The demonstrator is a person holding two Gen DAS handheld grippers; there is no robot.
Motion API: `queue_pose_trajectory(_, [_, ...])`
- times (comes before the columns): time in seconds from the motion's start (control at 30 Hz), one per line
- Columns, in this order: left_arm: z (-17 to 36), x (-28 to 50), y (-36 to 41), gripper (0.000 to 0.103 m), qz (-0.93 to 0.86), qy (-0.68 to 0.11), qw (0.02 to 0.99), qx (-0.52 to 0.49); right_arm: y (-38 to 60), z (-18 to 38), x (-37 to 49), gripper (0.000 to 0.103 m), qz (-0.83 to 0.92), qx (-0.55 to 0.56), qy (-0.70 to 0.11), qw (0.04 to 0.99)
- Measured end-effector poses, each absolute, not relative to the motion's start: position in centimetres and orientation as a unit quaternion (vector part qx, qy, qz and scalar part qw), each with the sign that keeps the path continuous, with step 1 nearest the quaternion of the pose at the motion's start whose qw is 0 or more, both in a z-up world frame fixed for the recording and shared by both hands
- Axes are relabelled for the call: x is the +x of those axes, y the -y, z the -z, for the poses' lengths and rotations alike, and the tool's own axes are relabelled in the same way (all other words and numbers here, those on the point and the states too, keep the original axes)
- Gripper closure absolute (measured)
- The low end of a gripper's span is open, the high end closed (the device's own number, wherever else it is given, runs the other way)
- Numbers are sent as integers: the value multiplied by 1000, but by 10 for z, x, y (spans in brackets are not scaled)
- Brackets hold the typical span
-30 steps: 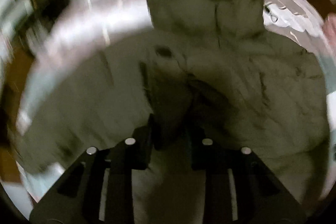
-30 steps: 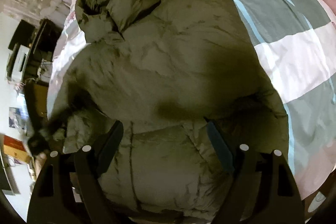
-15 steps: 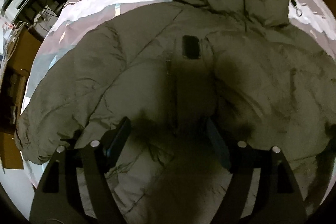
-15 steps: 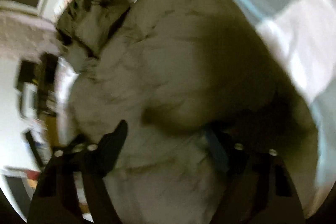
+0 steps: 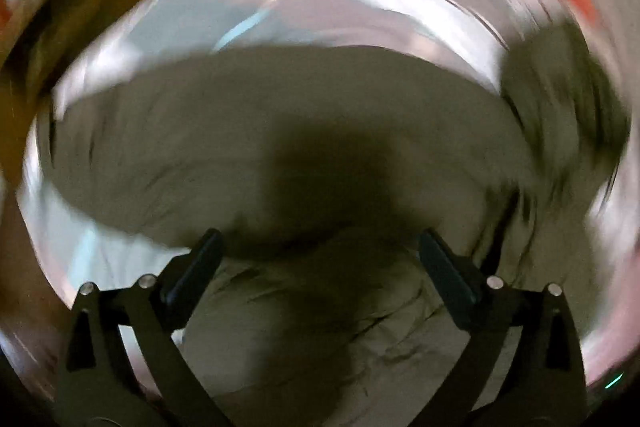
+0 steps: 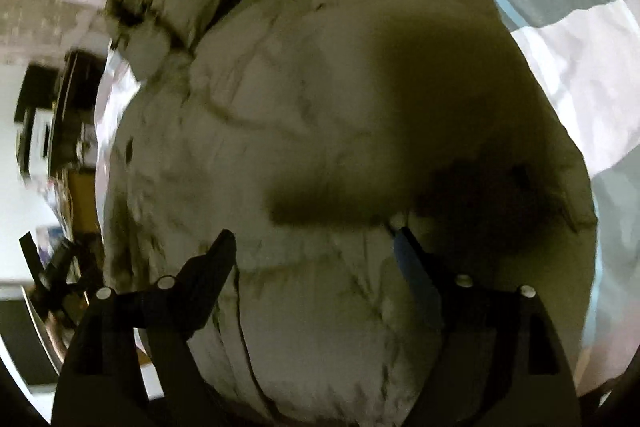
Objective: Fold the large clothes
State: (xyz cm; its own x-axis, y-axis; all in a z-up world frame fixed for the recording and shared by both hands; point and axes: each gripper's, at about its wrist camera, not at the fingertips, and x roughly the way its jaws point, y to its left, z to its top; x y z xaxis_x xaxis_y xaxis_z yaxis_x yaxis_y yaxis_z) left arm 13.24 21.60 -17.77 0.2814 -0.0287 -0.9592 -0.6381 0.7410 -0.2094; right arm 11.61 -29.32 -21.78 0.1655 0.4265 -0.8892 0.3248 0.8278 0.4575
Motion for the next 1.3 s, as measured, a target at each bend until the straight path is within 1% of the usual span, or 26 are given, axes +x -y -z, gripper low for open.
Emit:
queue_pose_trajectory(0.1, [203,82,-290,3,-267,-531,671,-442,294,210,107,21,-36,307,-645,699])
queue_pose_trajectory(0.17, [224,55,-324,3,-294,-509,629,-509,297,206,103,21,-41,331,-639,693])
queue_pose_trajectory(0.23, [240,45,-350,3,-316,-498,609,-530,300,202,98,21,-45,340,-636,692])
queue_pose_trajectory(0.33, [263,55,-377,5,-313,-509,609,-522,299,195,92,21,-53,342,-635,691])
queue_pose_trajectory(0.37, [267,57,-379,22,-309,-512,612,-517,295,194,92,21,-60,342,-636,689])
queue_pose_trajectory(0.4, [270,60,-383,45,-311,-513,615,-511,292,194,93,21,-64,340,-637,689])
queue_pose_trajectory(0.43, [269,59,-385,52,-314,-507,618,-512,289,193,92,21,-68,336,-638,690])
queue_pose_trajectory(0.5, [264,58,-385,85,-306,-488,625,-527,288,190,89,21,-69,328,-640,692])
queue_pose_trajectory(0.53, [260,59,-386,90,-293,-476,632,-536,287,190,88,21,-70,327,-640,692])
queue_pose_trajectory(0.57, [253,60,-384,92,-292,-468,641,-533,287,190,87,21,-71,328,-641,691])
queue_pose_trajectory(0.63, [228,61,-380,93,-309,-440,677,-503,290,191,86,21,-71,336,-641,687])
queue_pose_trajectory(0.7, [188,68,-363,93,-321,-407,732,-442,292,192,86,21,-71,344,-640,683])
queue_pose_trajectory(0.8, [128,93,-309,93,-302,-358,817,-335,294,190,86,21,-70,349,-637,684])
queue_pose_trajectory(0.87, [98,100,-273,93,-267,-336,858,-282,294,188,87,21,-69,343,-635,689])
queue_pose_trajectory(0.9, [85,107,-244,93,-232,-330,880,-249,294,186,88,21,-69,339,-634,692])
queue_pose_trajectory(0.97, [73,117,-202,93,-174,-330,903,-213,294,184,89,21,-69,335,-632,695])
queue_pose_trajectory(1.07, [63,128,-120,93,-61,-343,929,-128,295,185,90,21,-64,330,-634,697])
queue_pose_trajectory(1.2, [79,125,-11,91,59,-372,926,25,297,191,92,21,-56,330,-638,693])
queue_pose_trajectory(1.23, [88,127,8,89,84,-385,918,51,298,193,92,21,-54,329,-639,693])
queue_pose_trajectory(1.27, [96,124,25,80,107,-400,906,83,300,194,92,21,-51,329,-640,692])
queue_pose_trajectory(1.3, [105,121,43,76,124,-414,893,124,300,195,93,21,-47,329,-641,692])
